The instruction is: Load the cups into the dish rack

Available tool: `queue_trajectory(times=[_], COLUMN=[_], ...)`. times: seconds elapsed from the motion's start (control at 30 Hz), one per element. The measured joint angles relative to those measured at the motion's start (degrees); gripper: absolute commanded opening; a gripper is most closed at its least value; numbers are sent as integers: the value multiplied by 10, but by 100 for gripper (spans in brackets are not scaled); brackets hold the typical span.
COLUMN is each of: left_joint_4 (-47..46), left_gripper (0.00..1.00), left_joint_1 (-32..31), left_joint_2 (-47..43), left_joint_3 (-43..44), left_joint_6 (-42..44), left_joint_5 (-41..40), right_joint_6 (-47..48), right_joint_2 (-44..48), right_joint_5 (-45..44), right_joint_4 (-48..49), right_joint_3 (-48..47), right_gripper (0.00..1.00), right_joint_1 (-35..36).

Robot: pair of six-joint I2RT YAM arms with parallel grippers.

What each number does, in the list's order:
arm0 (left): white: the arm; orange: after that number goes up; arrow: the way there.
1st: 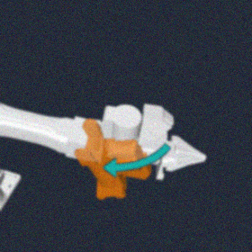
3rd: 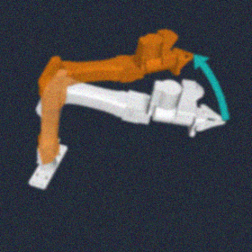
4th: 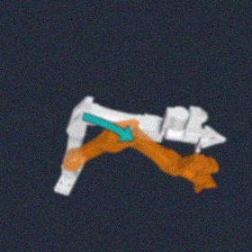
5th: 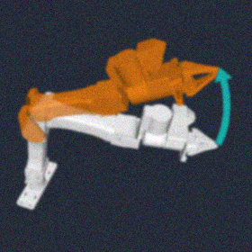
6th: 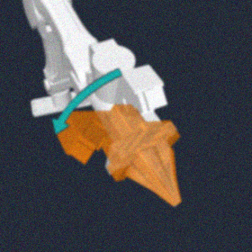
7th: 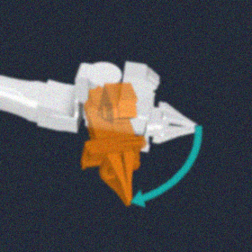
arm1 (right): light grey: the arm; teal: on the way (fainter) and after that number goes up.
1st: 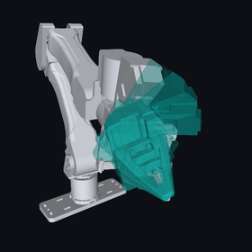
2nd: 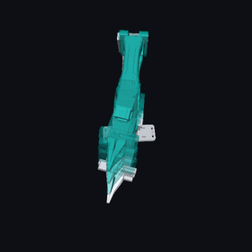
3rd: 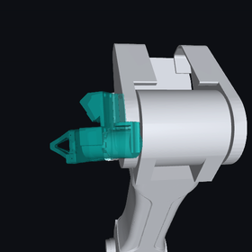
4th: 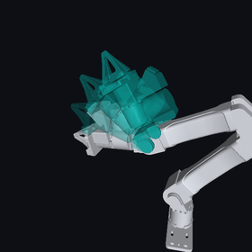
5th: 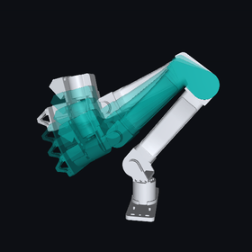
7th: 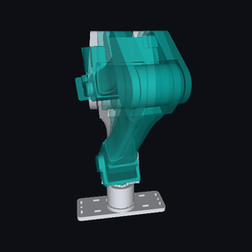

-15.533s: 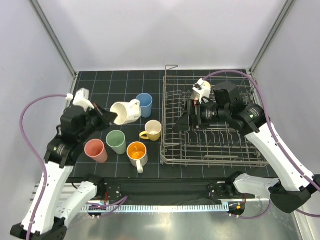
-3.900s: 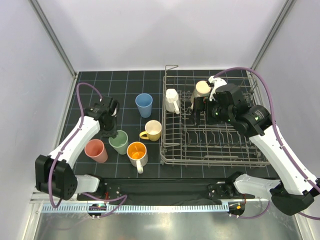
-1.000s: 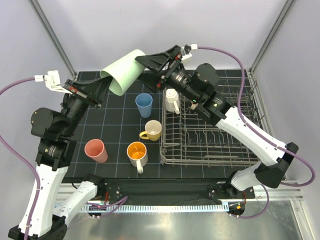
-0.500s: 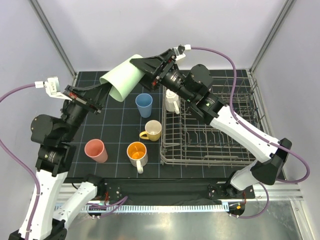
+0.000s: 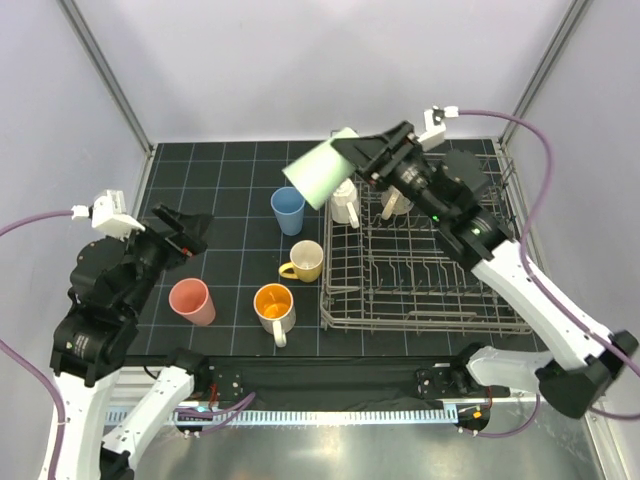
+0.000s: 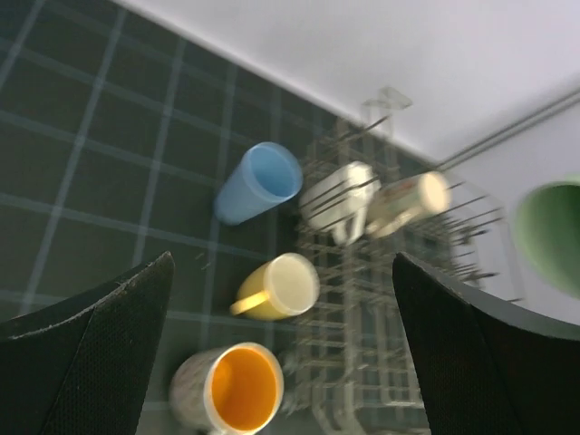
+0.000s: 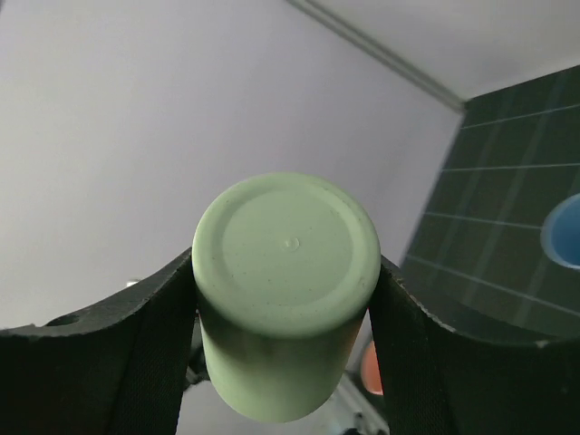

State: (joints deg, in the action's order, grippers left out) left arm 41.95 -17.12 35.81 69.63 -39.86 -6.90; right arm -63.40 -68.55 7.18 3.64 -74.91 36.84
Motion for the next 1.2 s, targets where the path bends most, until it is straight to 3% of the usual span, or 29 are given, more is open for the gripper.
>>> queue_trajectory(times=[0.2, 0.47, 0.8, 1.2], left_joint_4=[130, 184, 266, 279], left_gripper=[100, 100, 100, 100], left_joint_1=[0, 0, 0, 0], left_joint_2=[20, 74, 159, 110], left_joint_3=[16, 16, 53, 51], left_joint_6=[30, 31, -16, -47], left_joint_5=[-48, -34, -67, -85], right_joint_6=[194, 354, 430, 459], right_joint_2=[85, 109, 74, 35], right_joint_5=[-59, -165, -212, -171], right_joint_4=[-99, -140, -112, 28], right_joint_3=[32, 123, 236, 306], right_gripper=[4, 4, 4, 4], right_joint_1=[-13, -13, -13, -13])
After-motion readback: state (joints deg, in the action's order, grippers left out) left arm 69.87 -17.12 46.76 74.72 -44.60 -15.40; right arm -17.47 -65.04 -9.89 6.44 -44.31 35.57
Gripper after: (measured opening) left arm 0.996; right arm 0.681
